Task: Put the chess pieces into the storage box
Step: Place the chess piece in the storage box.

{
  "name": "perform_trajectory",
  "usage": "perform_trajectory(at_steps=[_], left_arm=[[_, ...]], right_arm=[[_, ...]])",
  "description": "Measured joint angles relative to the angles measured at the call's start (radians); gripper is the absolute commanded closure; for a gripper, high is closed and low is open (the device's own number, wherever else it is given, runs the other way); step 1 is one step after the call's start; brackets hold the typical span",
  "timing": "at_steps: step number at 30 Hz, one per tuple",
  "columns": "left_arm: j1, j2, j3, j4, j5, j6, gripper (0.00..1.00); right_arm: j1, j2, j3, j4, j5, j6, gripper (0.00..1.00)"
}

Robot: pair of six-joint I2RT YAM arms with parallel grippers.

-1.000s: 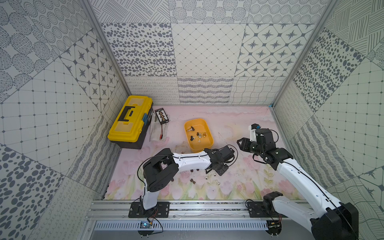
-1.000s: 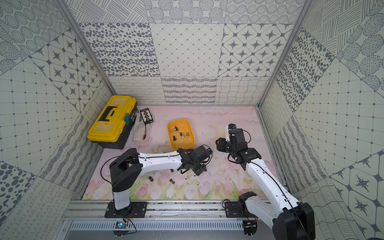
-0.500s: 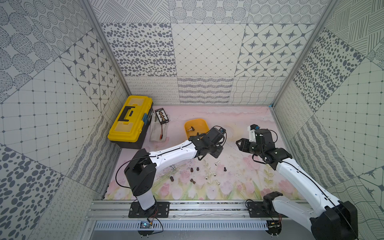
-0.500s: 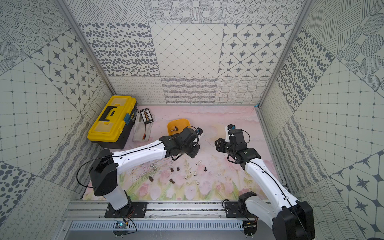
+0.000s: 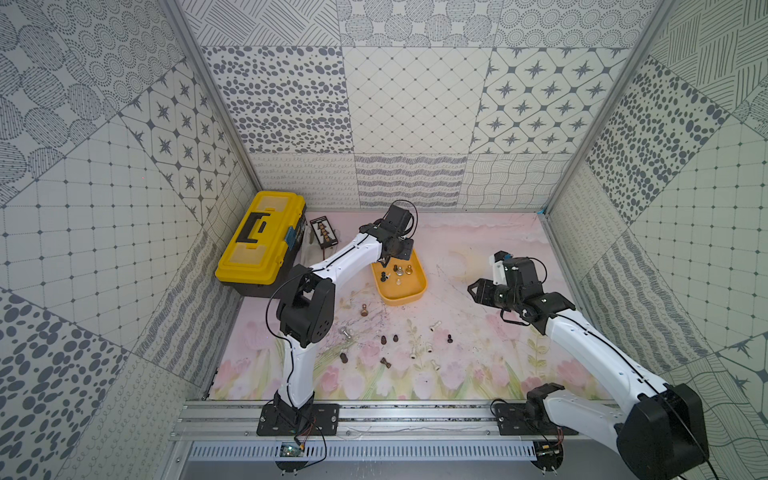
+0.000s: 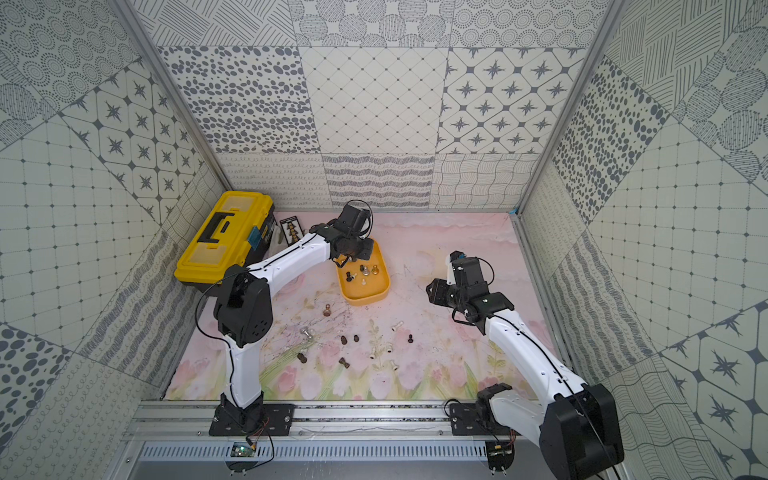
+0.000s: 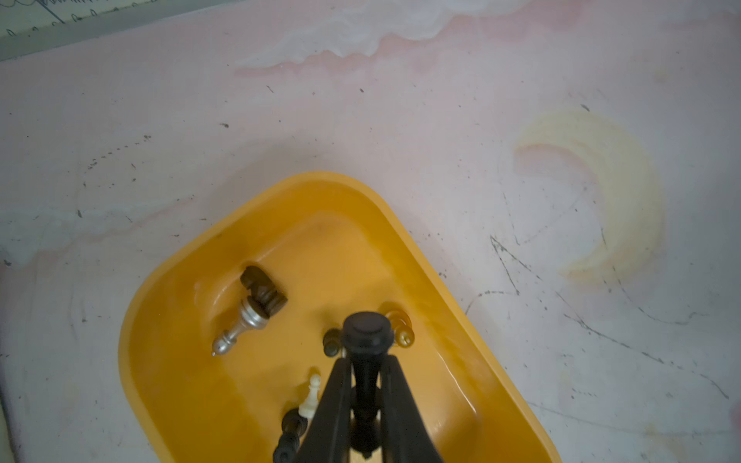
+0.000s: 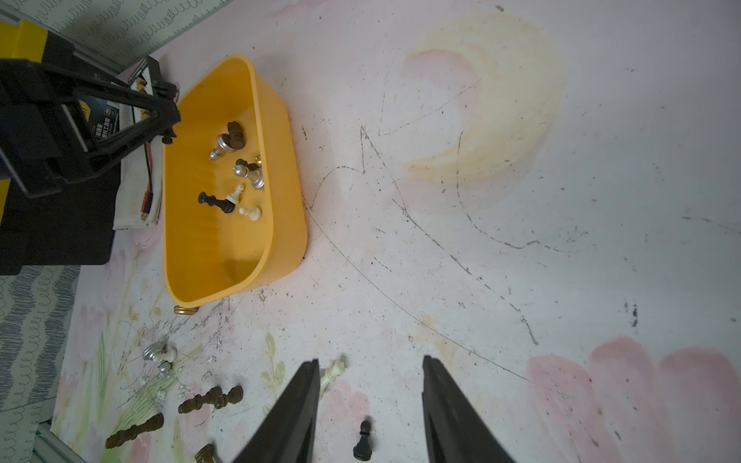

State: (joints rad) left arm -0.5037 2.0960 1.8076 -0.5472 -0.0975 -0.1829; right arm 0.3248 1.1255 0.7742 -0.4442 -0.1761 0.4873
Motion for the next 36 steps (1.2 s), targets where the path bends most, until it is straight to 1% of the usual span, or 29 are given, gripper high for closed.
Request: perform_trajectory(at_steps=[4, 6, 7, 10, 12, 18, 20, 23, 28, 30, 33, 36], left_arm=[[0.034, 0.131, 0.136, -0.029, 0.008, 0.0, 0.92], [0.041, 0.179, 0.181, -0.043, 0.011, 0.0, 0.89], [0.043, 0.198, 0.198, -0.048, 0.011, 0.0, 0.86], [0.048, 0.232, 0.225, -0.063, 0.017, 0.0, 0.72], [0.048, 0.239, 0.233, -0.069, 0.02, -0.001, 0.66], [0.048, 0.219, 0.234, -0.075, 0.039, -0.01, 0.64], [0.047, 0.187, 0.213, -0.075, 0.043, -0.014, 0.64], [0.042, 0.113, 0.158, -0.07, 0.045, -0.016, 0.64], [0.004, -0.074, 0.032, -0.063, 0.044, -0.015, 0.63], [-0.021, -0.153, -0.019, -0.058, 0.044, -0.012, 0.63], [-0.063, -0.286, -0.116, -0.055, 0.045, -0.008, 0.63], [-0.092, -0.422, -0.234, -0.043, 0.061, -0.016, 0.63]], right_arm=[[0.0, 0.043, 0.015, -0.008, -0.026, -0.005, 0.52], [0.0, 0.068, 0.029, -0.016, -0.039, -0.008, 0.52], [0.0, 0.074, 0.033, -0.018, -0.043, -0.01, 0.52], [0.0, 0.077, 0.036, -0.029, -0.055, -0.02, 0.51], [0.0, 0.077, 0.04, -0.039, -0.064, -0.025, 0.51], [0.01, 0.077, 0.067, -0.098, -0.097, -0.035, 0.51], [0.032, 0.077, 0.076, -0.129, -0.094, -0.047, 0.51], [0.097, 0.076, 0.09, -0.183, -0.071, -0.058, 0.51], [0.249, 0.061, 0.087, -0.248, -0.012, -0.061, 0.56], [0.291, 0.052, 0.07, -0.252, 0.007, -0.056, 0.58], [0.319, 0.051, 0.026, -0.255, 0.033, -0.046, 0.61], [0.325, 0.055, -0.022, -0.257, 0.051, -0.031, 0.62]])
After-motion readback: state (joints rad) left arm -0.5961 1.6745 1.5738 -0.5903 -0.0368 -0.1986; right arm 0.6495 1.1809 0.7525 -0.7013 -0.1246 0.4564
